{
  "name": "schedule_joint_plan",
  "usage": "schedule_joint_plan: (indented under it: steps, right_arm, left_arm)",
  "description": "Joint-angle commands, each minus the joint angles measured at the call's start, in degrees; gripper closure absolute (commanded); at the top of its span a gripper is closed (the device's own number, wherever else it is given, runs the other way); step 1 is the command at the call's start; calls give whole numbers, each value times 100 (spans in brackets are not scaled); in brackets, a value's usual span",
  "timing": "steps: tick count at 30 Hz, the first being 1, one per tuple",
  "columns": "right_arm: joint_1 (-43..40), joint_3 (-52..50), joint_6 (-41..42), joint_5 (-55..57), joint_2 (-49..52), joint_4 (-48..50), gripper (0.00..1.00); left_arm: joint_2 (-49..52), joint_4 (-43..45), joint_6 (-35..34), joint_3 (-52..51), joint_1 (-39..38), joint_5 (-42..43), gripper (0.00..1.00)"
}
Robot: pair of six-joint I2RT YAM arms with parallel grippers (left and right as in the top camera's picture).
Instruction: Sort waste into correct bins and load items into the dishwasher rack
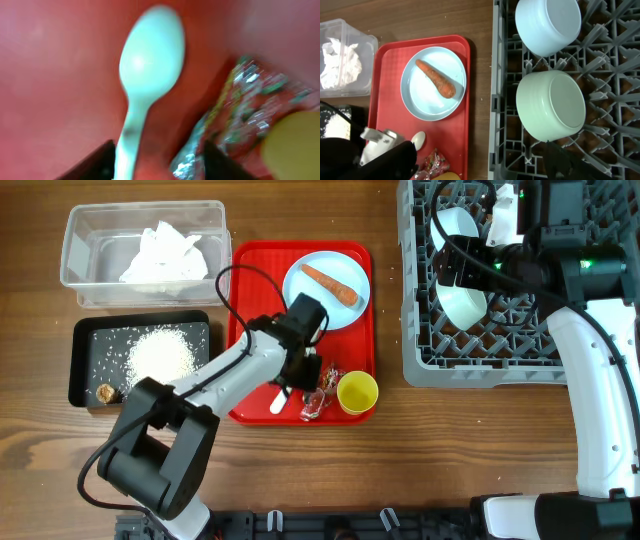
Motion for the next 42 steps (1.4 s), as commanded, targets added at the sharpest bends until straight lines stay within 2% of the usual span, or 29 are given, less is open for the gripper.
schedule_joint_plan:
  steps: [1,3,7,12,14,16,19,20,21,25,28,31,34,36,38,42]
  right_arm:
    - [-13,-20,-72,76,61,-2,16]
    - [-13,-20,-74,79,61,-2,16]
    - [-13,-20,-74,79,61,2,16]
    - [-13,-20,-74,79,61,2,16]
    - [-13,-20,-72,79,61,4,16]
    - [-13,-20,-74,79,61,-2,16]
    - [-13,-20,-79,81,61,-22,16]
    - [-13,-20,-81,81,61,-22,16]
    - [-13,-20,-81,81,61,-15,16]
    - [-13,-20,-79,81,61,-22,16]
    - [-13,-20,-79,79,61,2,16]
    - [-13,-20,-74,74,61,-9,16]
    - [-13,-20,-46,74,61,-17,16]
    - [-13,-20,-33,76,61,7,16]
    - [-13,-20,-31,70,61,4,16]
    - [-13,-20,-35,-249,59,92,16]
  left_arm:
    - [33,-94,22,621,22,-15,37]
    - [33,-286,275,756,22,50,30]
    - [61,-675,977,734,-22,420,28]
    - [153,-645,1008,732,-243,417,32]
    - [116,-693,844,955,-125,426,30]
    - [39,-1034,780,1521,190,837,30]
    - [22,-1191,866,1915,507,2514,30]
    - [28,-1235,1014,1906,520,2828,33]
    - [50,-1349,1143,1902,494,2988,35]
    - [166,-1360,1266,1569,48,2579,38]
    - [197,-1316,1176,1207,-120,1779,51]
    - [197,-931,920,935,-127,1567,59]
    - [201,-369,686,656,-236,1567,76]
    - [201,-295,588,658,-238,1567,96]
    - [192,-299,319,695,-205,1598,96]
    - [-133,-719,326,1506,232,2594,96]
